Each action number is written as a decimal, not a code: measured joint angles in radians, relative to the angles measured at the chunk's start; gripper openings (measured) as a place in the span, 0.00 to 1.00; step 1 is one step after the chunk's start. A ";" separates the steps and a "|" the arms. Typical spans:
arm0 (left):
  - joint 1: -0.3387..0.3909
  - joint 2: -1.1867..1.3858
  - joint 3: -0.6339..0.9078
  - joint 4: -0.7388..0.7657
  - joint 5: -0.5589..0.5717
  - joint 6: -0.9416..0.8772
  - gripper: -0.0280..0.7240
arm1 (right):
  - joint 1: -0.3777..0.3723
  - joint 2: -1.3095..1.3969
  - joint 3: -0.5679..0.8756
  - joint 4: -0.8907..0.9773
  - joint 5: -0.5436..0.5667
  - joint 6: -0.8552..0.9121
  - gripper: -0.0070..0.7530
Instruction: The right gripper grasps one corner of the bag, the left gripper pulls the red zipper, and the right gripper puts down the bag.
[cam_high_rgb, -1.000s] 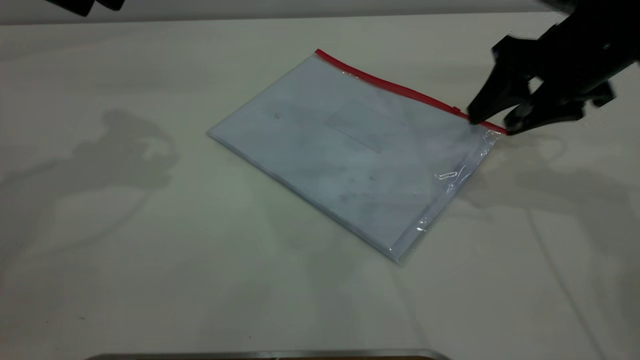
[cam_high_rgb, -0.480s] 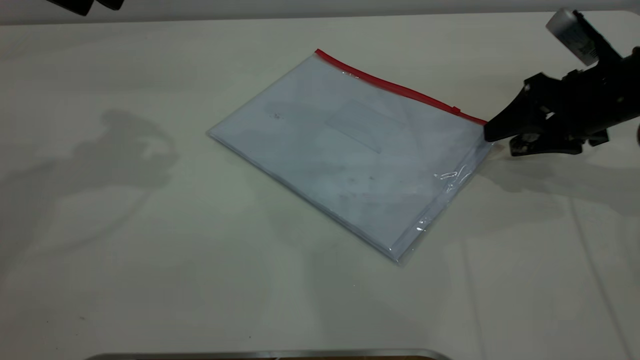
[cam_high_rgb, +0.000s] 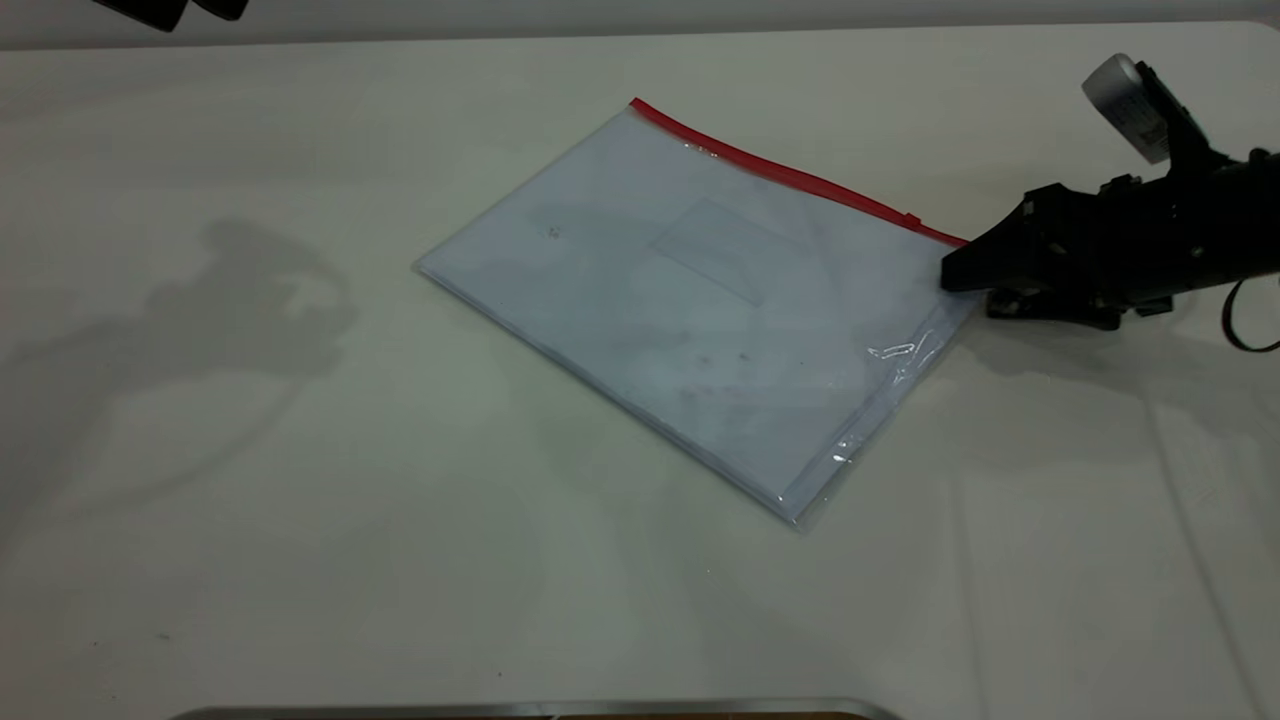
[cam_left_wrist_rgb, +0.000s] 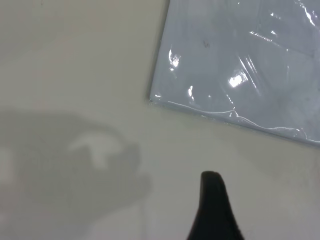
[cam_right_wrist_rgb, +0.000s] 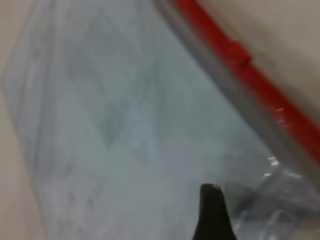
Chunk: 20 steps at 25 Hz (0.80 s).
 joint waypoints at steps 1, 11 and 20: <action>0.000 0.000 0.000 -0.001 0.000 0.000 0.82 | 0.000 0.009 0.000 0.004 0.020 -0.013 0.77; 0.000 0.000 0.000 -0.019 -0.006 0.000 0.82 | 0.000 0.049 -0.004 0.008 0.133 -0.054 0.74; 0.000 0.000 0.000 -0.020 -0.008 0.000 0.82 | 0.017 0.060 -0.040 0.008 0.148 -0.058 0.52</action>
